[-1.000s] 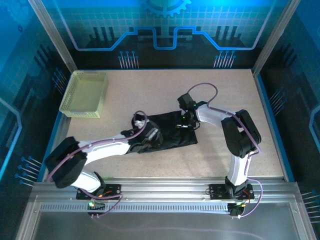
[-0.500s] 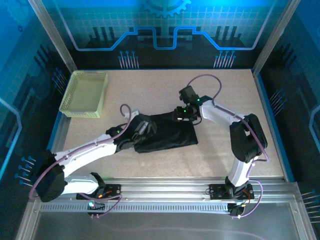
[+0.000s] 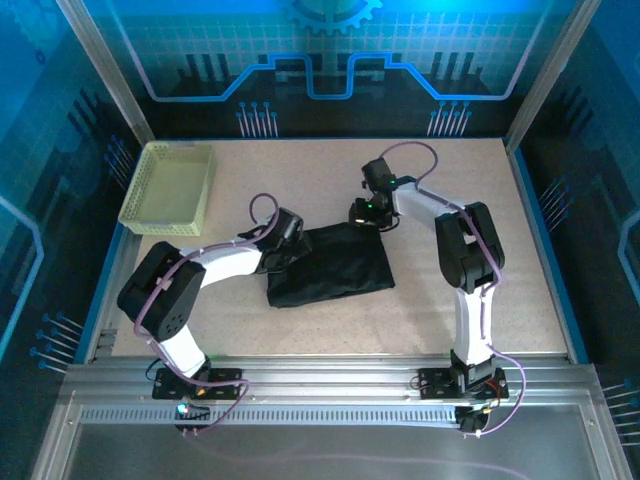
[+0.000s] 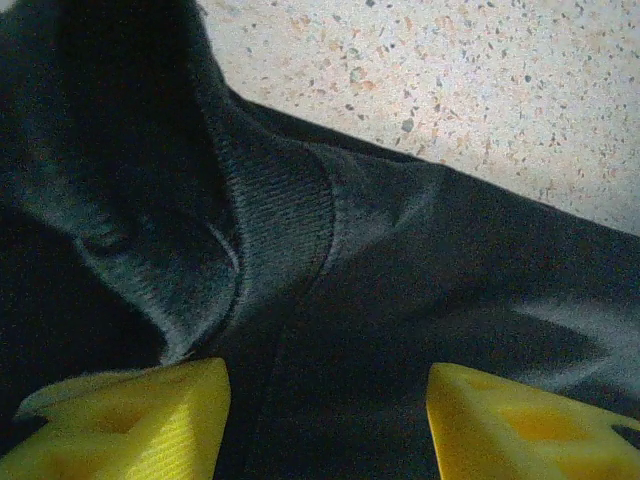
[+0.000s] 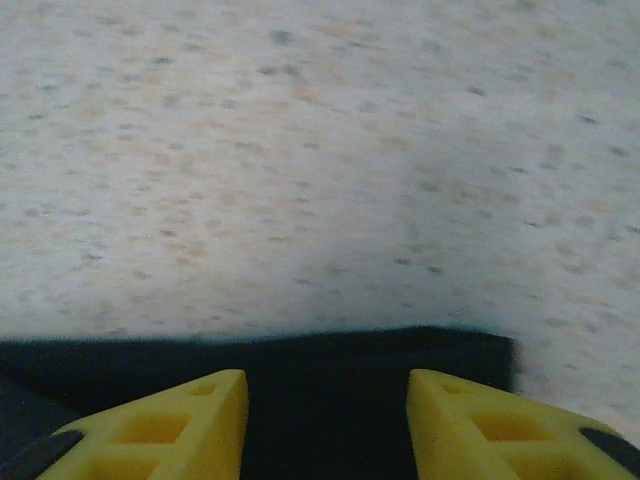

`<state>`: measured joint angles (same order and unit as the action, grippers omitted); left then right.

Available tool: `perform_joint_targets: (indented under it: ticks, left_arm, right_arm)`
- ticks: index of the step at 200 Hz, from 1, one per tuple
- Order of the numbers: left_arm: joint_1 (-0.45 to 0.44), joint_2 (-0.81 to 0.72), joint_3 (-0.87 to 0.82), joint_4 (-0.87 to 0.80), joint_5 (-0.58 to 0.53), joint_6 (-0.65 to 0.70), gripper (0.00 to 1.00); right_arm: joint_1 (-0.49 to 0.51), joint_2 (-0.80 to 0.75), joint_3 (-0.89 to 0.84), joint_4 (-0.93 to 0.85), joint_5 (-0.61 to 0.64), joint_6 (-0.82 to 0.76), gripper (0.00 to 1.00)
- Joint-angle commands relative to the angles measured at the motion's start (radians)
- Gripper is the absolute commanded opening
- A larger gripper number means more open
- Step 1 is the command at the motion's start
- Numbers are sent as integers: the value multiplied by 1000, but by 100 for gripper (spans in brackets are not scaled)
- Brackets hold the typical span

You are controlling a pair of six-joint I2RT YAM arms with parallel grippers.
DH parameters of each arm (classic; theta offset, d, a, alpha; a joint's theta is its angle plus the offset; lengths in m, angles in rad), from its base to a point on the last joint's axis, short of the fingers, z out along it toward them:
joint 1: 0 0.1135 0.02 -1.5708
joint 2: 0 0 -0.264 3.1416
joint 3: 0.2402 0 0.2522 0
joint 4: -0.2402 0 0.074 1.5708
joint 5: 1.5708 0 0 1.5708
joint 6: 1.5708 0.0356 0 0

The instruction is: Fold the inside-out t-shirt

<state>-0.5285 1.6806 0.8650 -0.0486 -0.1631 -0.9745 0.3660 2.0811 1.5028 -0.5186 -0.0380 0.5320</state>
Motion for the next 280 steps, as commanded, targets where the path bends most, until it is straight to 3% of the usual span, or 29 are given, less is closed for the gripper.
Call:
perform_joint_targets:
  ticks: [1,48,82,112,136,174,215,244,280]
  left_arm:
    - [7,-54,-98,-4,23,-20,58]
    - [29,-158,-154,-20,23,24,58]
    - [33,-278,-104,-138,-28,93,64]
    - [31,-364,-36,-260,2,133,67]
    - [17,-392,-86,-229,72,82,66]
    - [-115,-336,-135,-199,79,-4,66]
    - [-94,-266,-261,-128,86,-68,65]
    - [-40,-205,-242,-76,111,27,64]
    - [21,-37,-29,-109,130,248,65]
  right_arm:
    - [-50,-27,-75,5,23,68,45]
    - [-109,-119,-241,61,57,126,41]
    - [-109,-234,-316,80,93,95,40]
    - [-13,-337,-277,59,89,-17,41]
    - [82,-341,-240,15,76,-25,41]
    - [157,-339,-310,34,14,19,41]
    - [164,-358,-447,0,88,118,42]
    - [158,-419,-574,4,114,203,41]
    - [205,-544,-731,-20,152,339,40]
